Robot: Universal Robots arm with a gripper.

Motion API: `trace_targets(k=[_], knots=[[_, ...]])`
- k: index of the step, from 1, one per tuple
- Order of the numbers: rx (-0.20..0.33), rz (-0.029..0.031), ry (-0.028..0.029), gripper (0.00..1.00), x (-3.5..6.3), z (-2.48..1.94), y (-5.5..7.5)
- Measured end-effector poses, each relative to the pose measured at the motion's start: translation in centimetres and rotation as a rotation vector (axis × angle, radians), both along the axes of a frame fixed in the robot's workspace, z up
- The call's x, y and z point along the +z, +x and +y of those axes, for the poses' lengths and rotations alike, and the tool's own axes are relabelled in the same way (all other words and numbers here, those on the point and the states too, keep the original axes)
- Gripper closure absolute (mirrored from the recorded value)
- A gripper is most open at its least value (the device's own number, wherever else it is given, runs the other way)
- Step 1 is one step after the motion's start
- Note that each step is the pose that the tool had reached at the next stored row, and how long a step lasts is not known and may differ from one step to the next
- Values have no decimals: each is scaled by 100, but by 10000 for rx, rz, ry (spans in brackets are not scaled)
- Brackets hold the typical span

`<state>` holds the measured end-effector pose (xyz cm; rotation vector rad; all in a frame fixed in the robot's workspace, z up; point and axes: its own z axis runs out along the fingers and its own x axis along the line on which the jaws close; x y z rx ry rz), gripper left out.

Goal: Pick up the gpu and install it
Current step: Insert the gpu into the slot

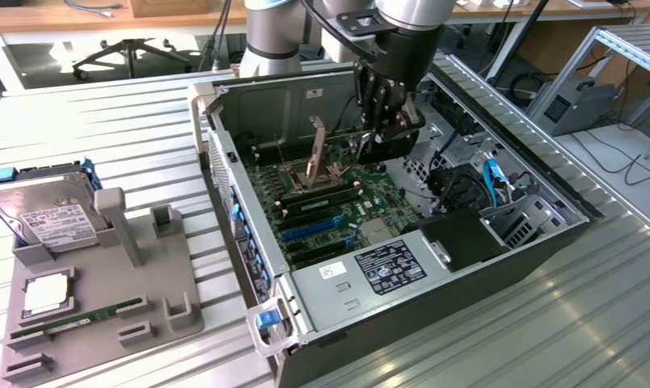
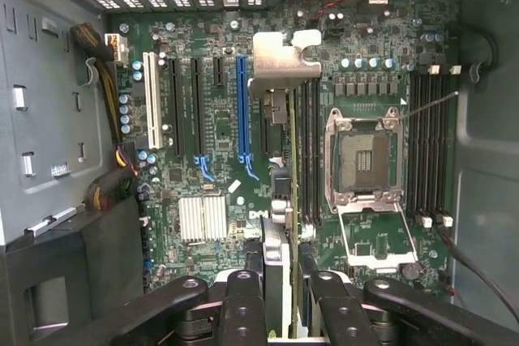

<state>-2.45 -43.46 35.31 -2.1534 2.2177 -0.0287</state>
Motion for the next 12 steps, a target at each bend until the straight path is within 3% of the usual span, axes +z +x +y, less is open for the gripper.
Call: trace_targets(k=[12], knots=[[0,0,-1,73,-20,-9,-32]])
